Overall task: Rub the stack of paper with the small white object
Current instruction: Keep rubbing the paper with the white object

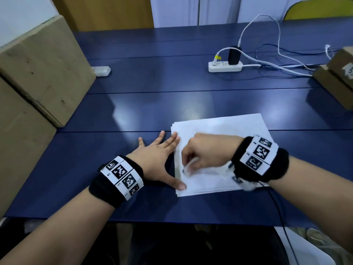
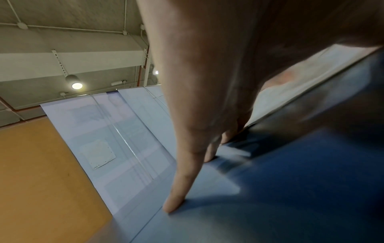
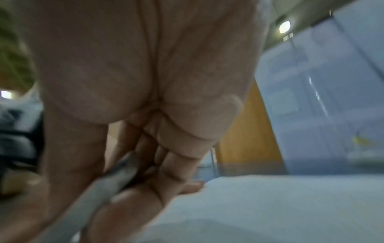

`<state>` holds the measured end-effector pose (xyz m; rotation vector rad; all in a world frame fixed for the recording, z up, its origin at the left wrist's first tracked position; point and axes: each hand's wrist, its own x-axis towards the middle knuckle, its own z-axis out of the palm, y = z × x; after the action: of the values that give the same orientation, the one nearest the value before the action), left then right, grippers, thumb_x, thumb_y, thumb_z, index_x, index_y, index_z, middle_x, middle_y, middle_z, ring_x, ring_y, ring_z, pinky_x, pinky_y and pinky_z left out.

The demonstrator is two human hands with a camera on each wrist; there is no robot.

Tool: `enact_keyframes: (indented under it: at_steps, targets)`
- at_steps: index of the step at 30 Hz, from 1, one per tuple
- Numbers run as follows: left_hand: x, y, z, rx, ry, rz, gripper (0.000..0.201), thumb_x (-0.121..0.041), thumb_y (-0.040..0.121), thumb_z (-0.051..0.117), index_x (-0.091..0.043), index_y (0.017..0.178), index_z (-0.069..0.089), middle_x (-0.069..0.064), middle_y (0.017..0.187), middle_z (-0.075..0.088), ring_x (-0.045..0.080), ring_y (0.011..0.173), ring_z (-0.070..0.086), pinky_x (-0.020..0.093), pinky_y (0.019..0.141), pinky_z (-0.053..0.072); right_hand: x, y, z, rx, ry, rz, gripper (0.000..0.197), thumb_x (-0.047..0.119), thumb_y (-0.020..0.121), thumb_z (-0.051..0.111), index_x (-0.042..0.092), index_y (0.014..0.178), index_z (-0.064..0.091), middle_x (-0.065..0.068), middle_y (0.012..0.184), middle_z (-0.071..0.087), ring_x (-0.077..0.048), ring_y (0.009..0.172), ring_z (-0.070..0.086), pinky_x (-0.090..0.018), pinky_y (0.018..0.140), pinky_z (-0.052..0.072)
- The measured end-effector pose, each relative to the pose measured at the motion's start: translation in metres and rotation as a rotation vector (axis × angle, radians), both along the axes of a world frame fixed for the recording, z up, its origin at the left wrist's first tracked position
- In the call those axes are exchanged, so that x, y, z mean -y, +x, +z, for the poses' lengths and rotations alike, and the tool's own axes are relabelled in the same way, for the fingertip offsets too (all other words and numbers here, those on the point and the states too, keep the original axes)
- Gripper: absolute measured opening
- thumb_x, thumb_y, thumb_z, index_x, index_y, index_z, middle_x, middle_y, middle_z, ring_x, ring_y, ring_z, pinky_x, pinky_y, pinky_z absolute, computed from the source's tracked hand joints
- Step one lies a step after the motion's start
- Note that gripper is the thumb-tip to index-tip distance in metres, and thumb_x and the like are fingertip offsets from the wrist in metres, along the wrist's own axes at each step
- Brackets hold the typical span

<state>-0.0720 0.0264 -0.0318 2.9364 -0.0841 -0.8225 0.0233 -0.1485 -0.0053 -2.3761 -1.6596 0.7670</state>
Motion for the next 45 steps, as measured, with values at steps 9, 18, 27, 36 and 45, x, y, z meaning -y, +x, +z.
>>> enact_keyframes:
  at_steps: [9, 18, 27, 36, 45]
  targets:
    - [0.000, 0.001, 0.000, -0.004, 0.006, -0.001, 0.147, -0.098, 0.045, 0.054, -0.033, 0.153, -0.020, -0.023, 0.156, -0.029, 0.013, 0.146, -0.028, 0.077, 0.108, 0.002, -0.004, 0.023, 0.000, 0.082, 0.053, -0.123, 0.021, 0.039, 0.086, 0.073, 0.022, 0.098, 0.072, 0.010, 0.086, 0.067, -0.014, 0.089, 0.063, -0.028, 0.079, 0.050]
    - [0.001, 0.001, 0.002, -0.020, 0.014, 0.000, 0.146, -0.097, 0.046, 0.055, -0.032, 0.153, -0.021, -0.023, 0.156, -0.029, 0.012, 0.145, -0.029, 0.076, 0.108, 0.002, -0.002, 0.037, 0.000, 0.087, 0.069, -0.223, 0.023, 0.043, 0.083, 0.075, 0.023, 0.092, 0.068, 0.016, 0.076, 0.059, -0.015, 0.089, 0.060, -0.027, 0.073, 0.043]
    - [0.000, 0.002, -0.001, -0.010, 0.008, -0.007, 0.149, -0.100, 0.042, 0.051, -0.033, 0.153, -0.022, -0.024, 0.154, -0.031, 0.012, 0.145, -0.029, 0.075, 0.108, 0.004, 0.000, 0.013, -0.002, -0.030, 0.010, -0.074, 0.021, 0.040, 0.082, 0.076, 0.022, 0.094, 0.071, 0.006, 0.086, 0.072, -0.014, 0.083, 0.064, -0.029, 0.075, 0.050]
    - [0.001, 0.001, 0.000, -0.019, 0.017, 0.000, 0.149, -0.099, 0.044, 0.054, -0.032, 0.152, -0.023, -0.022, 0.155, -0.031, 0.013, 0.146, -0.028, 0.075, 0.109, 0.004, 0.003, -0.001, 0.000, -0.072, -0.060, 0.038, 0.021, 0.041, 0.081, 0.077, 0.024, 0.093, 0.073, 0.013, 0.069, 0.063, -0.003, 0.070, 0.058, -0.018, 0.065, 0.044]
    - [0.002, 0.002, 0.002, -0.031, 0.014, 0.005, 0.149, -0.097, 0.045, 0.056, -0.031, 0.152, -0.023, -0.022, 0.155, -0.031, 0.013, 0.145, -0.029, 0.076, 0.108, 0.002, 0.008, 0.000, 0.001, -0.071, -0.076, 0.022, 0.023, 0.041, 0.082, 0.075, 0.023, 0.096, 0.073, 0.007, 0.082, 0.070, -0.012, 0.078, 0.062, -0.025, 0.072, 0.049]
